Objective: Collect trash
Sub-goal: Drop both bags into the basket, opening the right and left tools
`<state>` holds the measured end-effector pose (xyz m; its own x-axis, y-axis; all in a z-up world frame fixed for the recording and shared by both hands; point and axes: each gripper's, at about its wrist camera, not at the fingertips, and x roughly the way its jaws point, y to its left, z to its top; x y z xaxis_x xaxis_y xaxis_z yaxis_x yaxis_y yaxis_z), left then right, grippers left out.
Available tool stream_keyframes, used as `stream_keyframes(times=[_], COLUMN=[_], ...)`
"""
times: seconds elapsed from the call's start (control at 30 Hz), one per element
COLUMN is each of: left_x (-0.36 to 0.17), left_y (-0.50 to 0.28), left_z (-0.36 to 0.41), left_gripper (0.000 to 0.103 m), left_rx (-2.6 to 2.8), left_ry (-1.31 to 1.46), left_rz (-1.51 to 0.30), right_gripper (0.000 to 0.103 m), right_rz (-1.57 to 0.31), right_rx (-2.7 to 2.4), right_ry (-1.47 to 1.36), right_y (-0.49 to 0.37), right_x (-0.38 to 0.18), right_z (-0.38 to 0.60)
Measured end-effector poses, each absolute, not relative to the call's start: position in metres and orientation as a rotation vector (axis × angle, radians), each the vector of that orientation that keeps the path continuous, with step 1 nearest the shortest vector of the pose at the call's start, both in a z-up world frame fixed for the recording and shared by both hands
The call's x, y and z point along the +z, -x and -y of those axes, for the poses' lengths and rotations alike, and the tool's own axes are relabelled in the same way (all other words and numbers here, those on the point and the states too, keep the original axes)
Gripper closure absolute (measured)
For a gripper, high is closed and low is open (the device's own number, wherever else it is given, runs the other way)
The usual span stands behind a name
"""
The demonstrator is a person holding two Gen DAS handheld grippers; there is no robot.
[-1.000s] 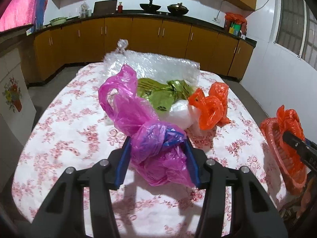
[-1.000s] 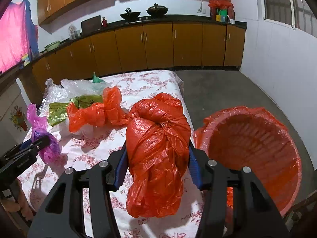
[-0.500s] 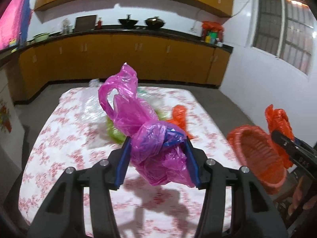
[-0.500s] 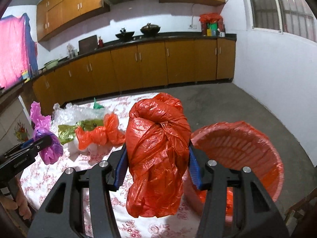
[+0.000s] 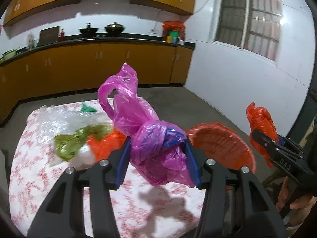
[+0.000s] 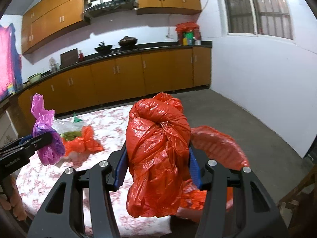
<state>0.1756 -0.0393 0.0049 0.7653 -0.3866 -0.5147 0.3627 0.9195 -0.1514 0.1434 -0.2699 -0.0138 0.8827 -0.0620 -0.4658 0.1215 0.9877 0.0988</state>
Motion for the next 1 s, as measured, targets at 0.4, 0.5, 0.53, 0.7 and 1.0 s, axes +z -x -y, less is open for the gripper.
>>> stream_keyframes(times=[0.4,0.5,0.53,0.7,1.0], left_x=[0.000,-0.004,-0.006,-0.017,-0.036], left_y=[-0.183,-0.188,-0.189,-0.201,-0.225], left_z=[0.109,0.123,0.125,0.142,0.180], left_gripper=[0.052,0.052,0.052,0.052,0.052], left_rx=[-0.552,-0.574,-0.579,-0.603,-0.656], left_ry=[0.016,0.006,0.003,-0.017,-0.064], left_rz=[-0.575,-0.581,-0.583,-0.604,-0.632], right_gripper=[0.050,0.050,0.050,0.050,0.050], right_rz=[-0.459,-0.456,-0.455,-0.458,-0.476], right_rx=[-0.204,-0.218,-0.223,-0.242,-0.258], right_ry=[-0.124,-0.132,-0.135,-0.157,-0.209], right_y=[-0.132,-0.129,-0.129,-0.131,-0.147], right_x=[-0.014,-0.014,-0.014,-0.017,-0.026], right_z=[0.299,0.307,0.309,0.320,0.333])
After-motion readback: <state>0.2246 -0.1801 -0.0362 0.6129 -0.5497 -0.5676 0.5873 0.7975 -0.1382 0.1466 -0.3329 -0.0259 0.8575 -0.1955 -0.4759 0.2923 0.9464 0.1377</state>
